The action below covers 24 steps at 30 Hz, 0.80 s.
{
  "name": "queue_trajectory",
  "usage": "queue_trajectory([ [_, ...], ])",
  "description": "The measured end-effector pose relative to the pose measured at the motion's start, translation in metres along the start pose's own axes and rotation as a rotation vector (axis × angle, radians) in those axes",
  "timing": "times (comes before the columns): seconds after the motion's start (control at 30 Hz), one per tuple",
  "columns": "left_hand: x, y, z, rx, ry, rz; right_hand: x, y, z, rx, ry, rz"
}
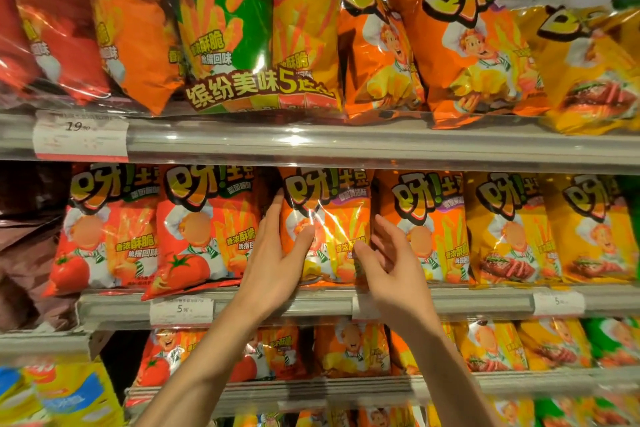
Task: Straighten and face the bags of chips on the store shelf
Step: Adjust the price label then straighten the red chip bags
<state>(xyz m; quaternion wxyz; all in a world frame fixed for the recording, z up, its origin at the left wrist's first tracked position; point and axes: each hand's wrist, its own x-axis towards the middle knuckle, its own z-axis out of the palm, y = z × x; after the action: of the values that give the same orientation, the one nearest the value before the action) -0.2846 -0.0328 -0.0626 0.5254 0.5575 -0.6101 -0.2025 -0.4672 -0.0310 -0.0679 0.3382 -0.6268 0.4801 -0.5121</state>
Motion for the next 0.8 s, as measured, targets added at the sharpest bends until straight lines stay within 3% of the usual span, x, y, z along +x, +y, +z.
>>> queue_trajectory([
  [0.17, -0.022, -0.005, -0.017, -0.091, 0.002, -0.033, -0.028, 0.001, -0.028, 0.044, 0.092, 0.032],
  [0.4, -0.072, 0.004, -0.031, -0.204, 0.089, -0.119, -0.045, 0.012, -0.042, 0.217, -0.042, 0.182],
  [0.53, -0.093, 0.005, -0.037, -0.257, 0.161, -0.181, -0.055, 0.024, -0.042, 0.023, 0.005, 0.055],
  [0.8, -0.094, 0.006, -0.067, -0.342, 0.234, -0.172, -0.054, 0.017, -0.019, 0.14, -0.046, 0.096],
])
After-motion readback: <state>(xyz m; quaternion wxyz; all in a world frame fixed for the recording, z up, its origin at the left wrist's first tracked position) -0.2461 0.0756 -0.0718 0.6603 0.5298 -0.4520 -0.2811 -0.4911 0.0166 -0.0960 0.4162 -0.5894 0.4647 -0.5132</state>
